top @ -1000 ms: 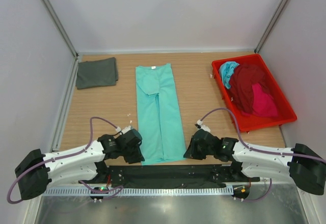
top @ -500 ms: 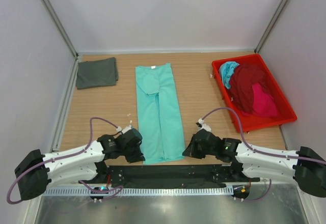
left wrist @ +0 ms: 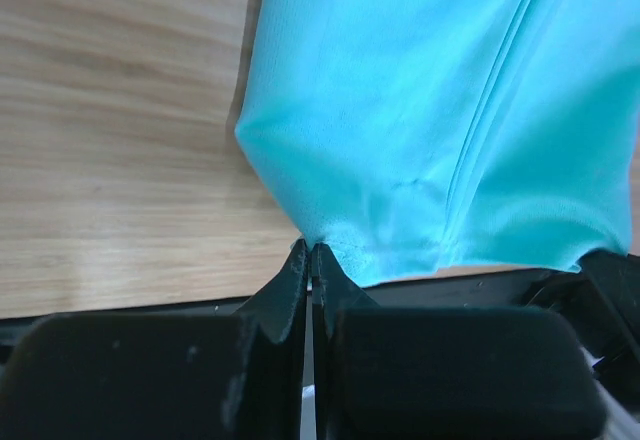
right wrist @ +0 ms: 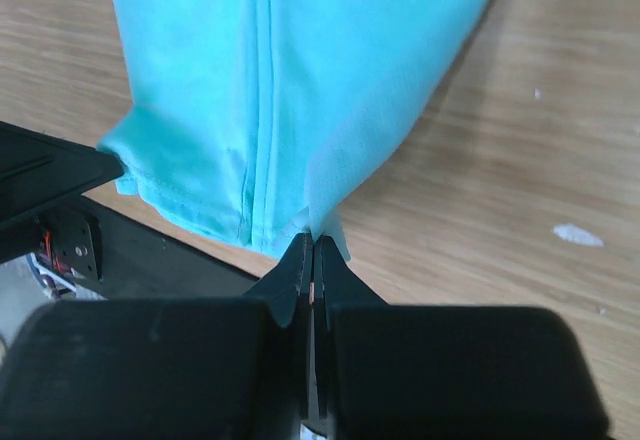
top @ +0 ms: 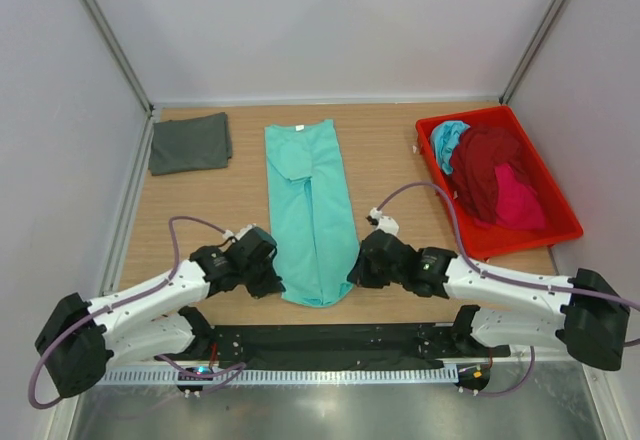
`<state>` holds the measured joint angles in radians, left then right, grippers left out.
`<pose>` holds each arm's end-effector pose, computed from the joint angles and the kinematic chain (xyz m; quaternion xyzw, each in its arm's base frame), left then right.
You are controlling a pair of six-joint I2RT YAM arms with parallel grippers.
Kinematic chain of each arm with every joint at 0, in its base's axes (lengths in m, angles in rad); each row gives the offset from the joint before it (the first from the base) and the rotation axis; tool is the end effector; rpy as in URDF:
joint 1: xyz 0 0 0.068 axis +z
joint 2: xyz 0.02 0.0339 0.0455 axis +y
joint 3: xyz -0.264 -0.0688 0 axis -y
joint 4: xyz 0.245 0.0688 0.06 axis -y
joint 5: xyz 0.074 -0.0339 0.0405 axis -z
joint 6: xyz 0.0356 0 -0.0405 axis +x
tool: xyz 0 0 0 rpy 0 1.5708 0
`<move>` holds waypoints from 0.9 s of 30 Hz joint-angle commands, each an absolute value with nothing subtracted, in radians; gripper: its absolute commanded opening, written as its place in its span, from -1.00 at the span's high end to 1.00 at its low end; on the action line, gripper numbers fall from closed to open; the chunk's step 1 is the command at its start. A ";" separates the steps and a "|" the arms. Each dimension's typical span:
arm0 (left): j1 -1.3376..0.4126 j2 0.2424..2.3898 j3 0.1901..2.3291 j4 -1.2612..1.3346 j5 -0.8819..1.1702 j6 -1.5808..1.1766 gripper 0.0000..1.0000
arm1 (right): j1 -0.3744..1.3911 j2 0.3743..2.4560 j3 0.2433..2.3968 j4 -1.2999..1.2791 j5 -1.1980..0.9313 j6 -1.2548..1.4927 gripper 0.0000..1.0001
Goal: Fold and stack the t-shirts
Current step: Fold the tshirt
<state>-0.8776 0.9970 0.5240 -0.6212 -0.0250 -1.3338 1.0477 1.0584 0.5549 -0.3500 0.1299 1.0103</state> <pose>0.1108 -0.1320 0.1796 -0.2226 0.9458 -0.2055 0.1167 0.1069 0.1761 0.1956 0.0053 0.9347 0.2688 0.2327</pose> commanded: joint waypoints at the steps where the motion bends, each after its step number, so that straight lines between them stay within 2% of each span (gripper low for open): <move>1: -0.784 1.029 0.578 -0.627 -0.014 -1.246 1.00 | 1.003 1.135 0.666 -0.360 0.181 0.893 0.97; 6: -0.614 1.126 0.664 -0.614 0.038 -1.108 1.00 | 0.853 1.273 0.775 -0.299 0.086 0.752 0.97; 12: -0.462 1.304 0.831 -0.591 0.081 -0.985 1.00 | 0.759 1.411 0.931 -0.259 0.054 0.611 0.97; 18: -0.364 1.503 1.066 -0.580 0.126 -0.913 1.00 | 0.674 1.564 1.074 -0.238 0.014 0.532 0.98; 22: -0.347 1.614 1.204 -0.607 0.057 -0.859 1.00 | 0.631 1.618 1.164 -0.258 0.014 0.480 0.97; 27: -0.318 1.718 1.334 -0.592 0.097 -0.847 1.00 | 0.583 1.706 1.304 -0.293 0.014 0.442 0.97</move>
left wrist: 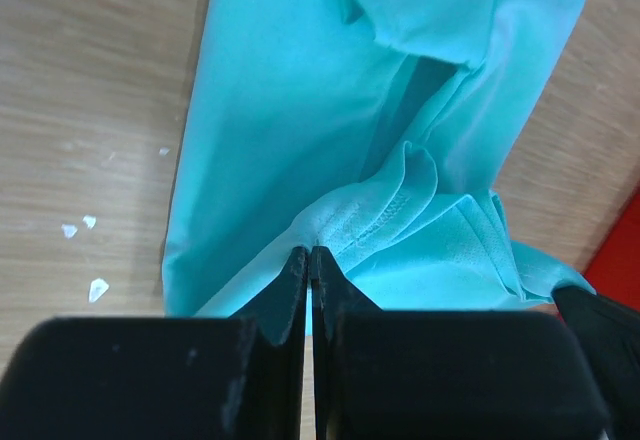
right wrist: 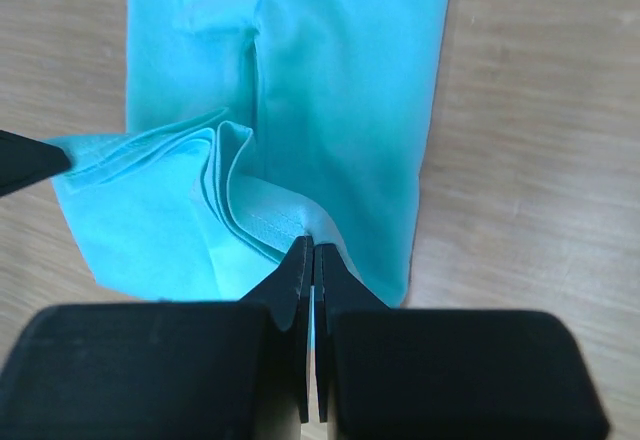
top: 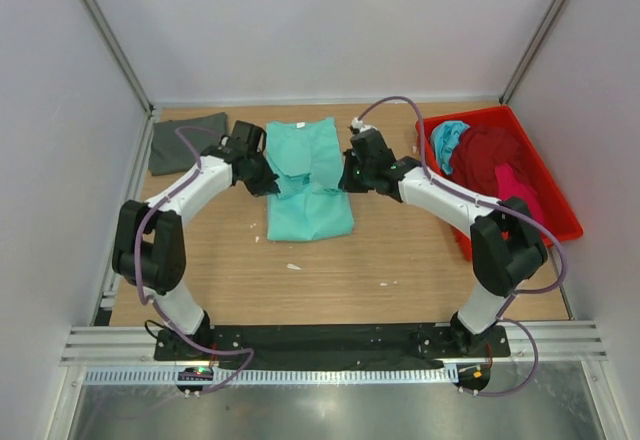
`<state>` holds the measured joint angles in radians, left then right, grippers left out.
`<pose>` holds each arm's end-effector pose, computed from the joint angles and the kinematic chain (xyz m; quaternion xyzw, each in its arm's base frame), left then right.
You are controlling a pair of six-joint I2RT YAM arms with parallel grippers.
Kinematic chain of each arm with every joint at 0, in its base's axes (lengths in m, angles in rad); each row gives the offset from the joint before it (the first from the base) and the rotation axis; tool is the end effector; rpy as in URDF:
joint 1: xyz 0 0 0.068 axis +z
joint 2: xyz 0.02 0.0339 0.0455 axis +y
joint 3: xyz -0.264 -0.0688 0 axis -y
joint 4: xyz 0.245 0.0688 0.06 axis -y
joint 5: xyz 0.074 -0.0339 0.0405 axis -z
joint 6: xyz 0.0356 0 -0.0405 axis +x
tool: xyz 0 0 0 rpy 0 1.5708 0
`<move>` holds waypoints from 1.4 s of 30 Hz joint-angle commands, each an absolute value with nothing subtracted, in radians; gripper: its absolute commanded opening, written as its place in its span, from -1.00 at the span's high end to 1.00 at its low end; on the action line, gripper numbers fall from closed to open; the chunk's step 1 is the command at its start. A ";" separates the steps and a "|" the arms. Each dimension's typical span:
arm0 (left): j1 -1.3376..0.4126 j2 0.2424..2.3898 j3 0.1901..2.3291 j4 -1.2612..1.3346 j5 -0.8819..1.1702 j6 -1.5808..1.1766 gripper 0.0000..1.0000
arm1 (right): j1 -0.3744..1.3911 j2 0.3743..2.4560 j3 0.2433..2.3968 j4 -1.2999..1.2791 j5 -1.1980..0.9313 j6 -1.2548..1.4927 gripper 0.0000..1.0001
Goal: Fold and stack the t-shirts
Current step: Fold the tshirt
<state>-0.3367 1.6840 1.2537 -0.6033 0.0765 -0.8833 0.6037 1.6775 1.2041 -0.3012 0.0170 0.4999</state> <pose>0.3328 -0.1194 0.2341 -0.2503 0.9304 -0.1821 0.1962 0.3065 0.2106 0.2410 -0.0445 0.9207 0.1965 0.3342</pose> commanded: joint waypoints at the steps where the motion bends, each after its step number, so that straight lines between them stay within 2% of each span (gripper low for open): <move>1: -0.314 1.727 1.350 -0.594 0.101 -0.850 1.00 | 0.577 1.718 1.322 -0.304 0.005 0.439 0.97; 9: -0.295 1.830 1.479 -0.621 0.035 -0.838 1.00 | 0.525 1.825 1.448 -0.276 -0.061 0.385 0.98; 19: -0.244 1.865 1.482 -0.601 0.006 -0.853 1.00 | 0.511 1.919 1.525 -0.264 -0.037 0.338 0.98; 34: -0.213 1.993 1.546 -0.514 0.101 -0.854 1.00 | 0.483 1.991 1.560 -0.204 -0.034 0.321 0.98; 42: -0.201 2.055 1.635 -0.511 0.117 -0.848 0.99 | 0.468 2.066 1.672 -0.221 -0.057 0.281 0.93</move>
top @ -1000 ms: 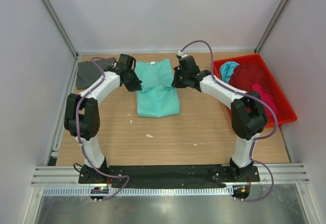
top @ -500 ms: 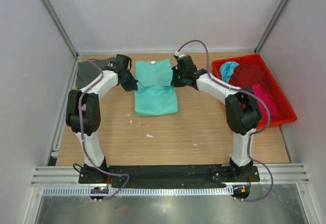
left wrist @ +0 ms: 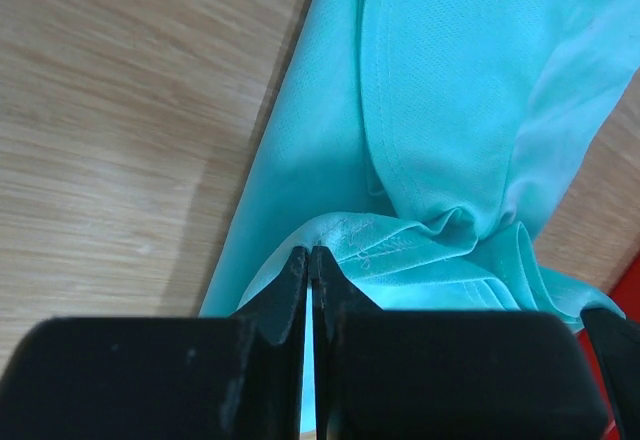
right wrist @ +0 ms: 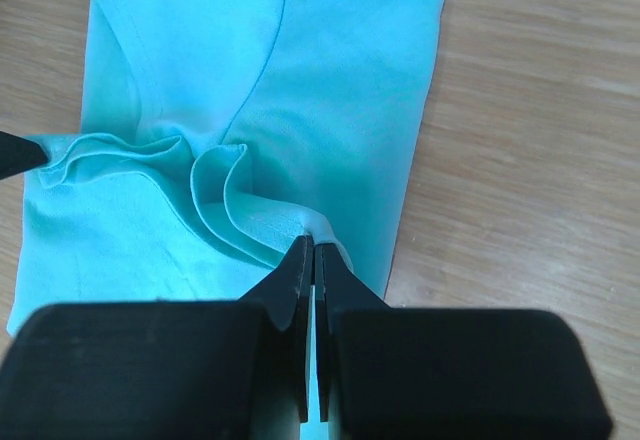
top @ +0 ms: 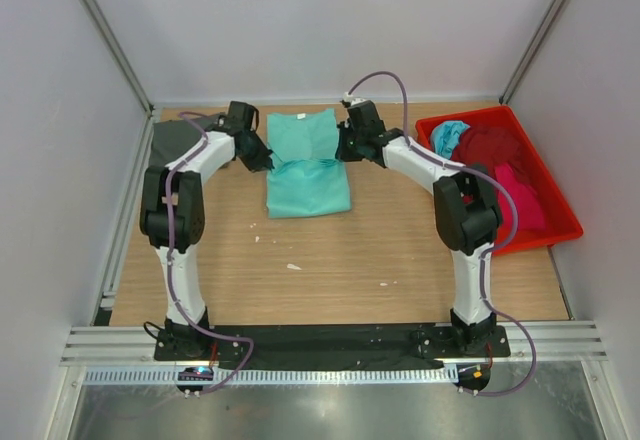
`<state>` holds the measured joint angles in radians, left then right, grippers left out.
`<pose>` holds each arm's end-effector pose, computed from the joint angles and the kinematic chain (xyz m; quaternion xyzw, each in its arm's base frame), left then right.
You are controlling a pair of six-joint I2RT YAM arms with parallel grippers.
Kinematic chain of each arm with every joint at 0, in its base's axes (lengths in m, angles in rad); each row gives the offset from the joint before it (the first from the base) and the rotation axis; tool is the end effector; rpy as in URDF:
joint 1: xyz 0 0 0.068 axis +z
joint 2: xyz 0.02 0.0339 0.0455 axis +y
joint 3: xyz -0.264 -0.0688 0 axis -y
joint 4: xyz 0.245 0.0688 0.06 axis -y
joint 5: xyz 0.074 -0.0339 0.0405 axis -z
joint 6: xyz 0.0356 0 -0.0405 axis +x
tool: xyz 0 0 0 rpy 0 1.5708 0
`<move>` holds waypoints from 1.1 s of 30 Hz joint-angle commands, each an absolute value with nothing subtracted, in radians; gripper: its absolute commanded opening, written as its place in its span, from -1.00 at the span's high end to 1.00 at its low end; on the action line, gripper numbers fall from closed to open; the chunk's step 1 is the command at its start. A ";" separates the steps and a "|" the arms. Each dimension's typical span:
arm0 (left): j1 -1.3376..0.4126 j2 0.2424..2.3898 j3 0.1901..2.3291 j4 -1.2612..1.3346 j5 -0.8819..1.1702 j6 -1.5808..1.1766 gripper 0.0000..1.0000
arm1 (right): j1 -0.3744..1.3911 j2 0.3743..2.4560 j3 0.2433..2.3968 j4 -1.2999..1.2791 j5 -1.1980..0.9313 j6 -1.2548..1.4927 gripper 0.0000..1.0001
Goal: Fold and stack the t-shirts
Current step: Fold the tshirt
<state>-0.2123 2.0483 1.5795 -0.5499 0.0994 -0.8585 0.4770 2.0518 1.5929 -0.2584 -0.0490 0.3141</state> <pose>0.4337 -0.0971 0.1976 -0.2923 0.9155 -0.1800 0.2097 0.4176 0.2178 0.2208 -0.0841 0.9062 0.1800 0.3732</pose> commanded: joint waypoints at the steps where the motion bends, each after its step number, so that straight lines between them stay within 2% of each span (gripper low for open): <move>1: -0.199 2.062 1.646 -0.524 0.104 -0.850 0.96 | 0.466 2.077 1.708 -0.230 -0.057 0.276 0.90; 4: -0.192 2.095 1.713 -0.612 0.026 -0.838 0.57 | 0.448 2.135 1.799 -0.279 -0.037 0.275 0.50; 5: -0.190 2.098 1.745 -0.632 0.006 -0.828 0.38 | 0.442 2.146 1.813 -0.293 -0.043 0.279 0.36; 7: -0.190 2.070 1.762 -0.679 0.008 -0.786 0.28 | 0.430 2.128 1.818 -0.328 -0.083 0.279 0.23; 9: -0.192 2.016 1.731 -0.680 -0.044 -0.755 0.10 | 0.425 2.064 1.772 -0.331 -0.118 0.261 0.02; 11: -0.192 1.918 1.645 -0.657 -0.019 -0.739 -0.07 | 0.423 2.027 1.721 -0.348 -0.172 0.229 -0.07; 16: -0.192 1.748 1.424 -0.525 0.156 -0.719 -0.13 | 0.411 1.924 1.580 -0.391 -0.290 0.178 -0.11; 22: -0.224 1.692 1.180 -0.408 0.239 -0.729 -0.08 | 0.405 1.899 1.484 -0.420 -0.376 0.123 -0.14; 33: -0.242 1.755 1.111 -0.298 0.278 -0.730 -0.09 | 0.379 1.948 1.408 -0.403 -0.446 0.080 -0.12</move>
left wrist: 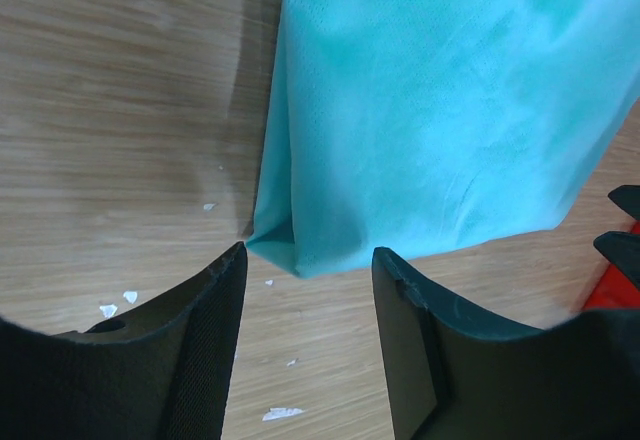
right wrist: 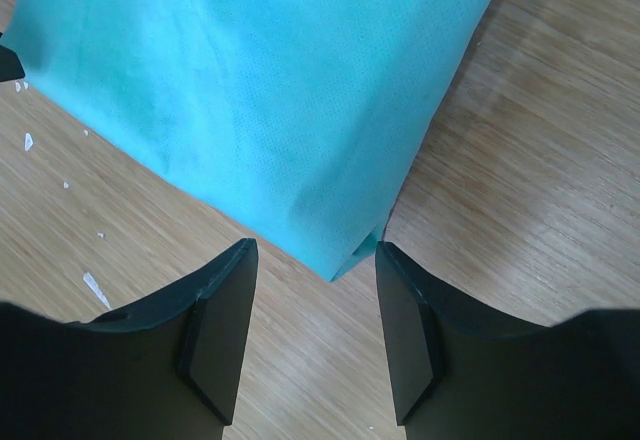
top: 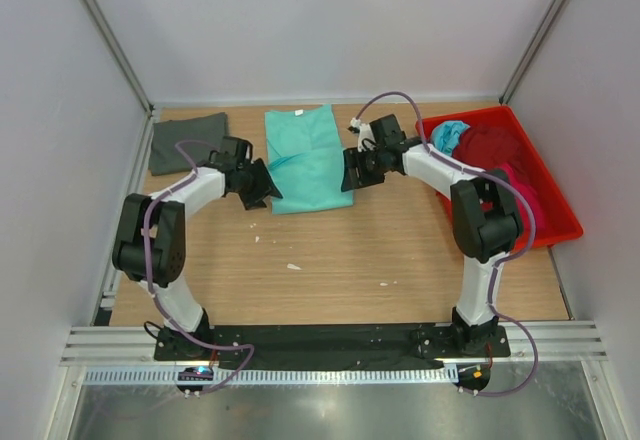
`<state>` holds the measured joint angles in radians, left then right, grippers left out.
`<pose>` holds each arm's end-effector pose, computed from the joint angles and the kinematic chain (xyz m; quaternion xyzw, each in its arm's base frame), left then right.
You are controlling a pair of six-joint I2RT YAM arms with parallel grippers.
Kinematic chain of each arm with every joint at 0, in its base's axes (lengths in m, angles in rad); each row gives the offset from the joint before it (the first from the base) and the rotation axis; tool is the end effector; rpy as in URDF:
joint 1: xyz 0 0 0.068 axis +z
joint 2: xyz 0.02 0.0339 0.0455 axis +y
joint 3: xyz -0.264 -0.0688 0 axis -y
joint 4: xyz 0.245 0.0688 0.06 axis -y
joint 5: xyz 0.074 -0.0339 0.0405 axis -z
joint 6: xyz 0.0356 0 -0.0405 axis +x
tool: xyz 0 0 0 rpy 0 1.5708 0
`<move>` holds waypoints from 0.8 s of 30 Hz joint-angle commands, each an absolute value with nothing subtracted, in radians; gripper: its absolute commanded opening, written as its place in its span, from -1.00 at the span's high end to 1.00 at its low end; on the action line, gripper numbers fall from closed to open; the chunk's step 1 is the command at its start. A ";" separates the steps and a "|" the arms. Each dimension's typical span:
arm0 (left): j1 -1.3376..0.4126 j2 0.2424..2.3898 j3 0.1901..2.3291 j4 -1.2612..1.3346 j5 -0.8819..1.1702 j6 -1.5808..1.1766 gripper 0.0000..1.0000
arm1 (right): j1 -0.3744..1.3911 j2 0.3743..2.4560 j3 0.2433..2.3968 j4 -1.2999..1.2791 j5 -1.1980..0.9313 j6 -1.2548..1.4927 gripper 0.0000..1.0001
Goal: Fold and stack the t-shirts
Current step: Fold the tshirt
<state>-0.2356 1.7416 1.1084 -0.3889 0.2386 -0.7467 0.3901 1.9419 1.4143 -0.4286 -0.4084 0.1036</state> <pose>0.3428 -0.0909 0.1844 -0.2104 0.9329 -0.2279 0.1832 0.3823 0.1725 0.2009 -0.1940 0.9150 0.2598 0.2400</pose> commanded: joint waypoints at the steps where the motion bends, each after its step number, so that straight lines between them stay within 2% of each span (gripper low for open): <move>1: -0.245 1.764 1.114 -0.298 0.281 -0.730 -0.10 | 0.376 1.948 1.396 -0.399 -0.449 0.080 -0.12; 6: -0.252 1.812 1.123 -0.295 0.284 -0.732 -0.02 | 0.374 1.945 1.358 -0.345 -0.495 0.101 -0.08; 12: -0.252 1.830 1.115 -0.301 0.281 -0.739 0.22 | 0.376 1.954 1.316 -0.304 -0.514 0.126 -0.06; 15: -0.253 1.829 1.114 -0.313 0.287 -0.742 0.54 | 0.374 1.953 1.292 -0.276 -0.520 0.149 0.17; 16: -0.252 1.829 1.115 -0.324 0.285 -0.742 0.72 | 0.374 1.950 1.275 -0.273 -0.517 0.161 0.38; 18: -0.252 1.821 1.117 -0.357 0.285 -0.746 0.84 | 0.374 1.928 1.241 -0.261 -0.503 0.170 0.69; 19: -0.252 1.816 1.112 -0.370 0.284 -0.747 0.94 | 0.374 1.916 1.224 -0.253 -0.499 0.175 0.94; 24: -0.255 1.773 1.066 -0.440 0.268 -0.767 1.00 | 0.374 1.813 1.096 -0.190 -0.459 0.242 0.98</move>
<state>-0.2497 1.8271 1.0966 -0.3698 0.2726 -0.7559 0.3748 1.9202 1.1465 -0.2527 -0.4900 0.1967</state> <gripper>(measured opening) 0.008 0.025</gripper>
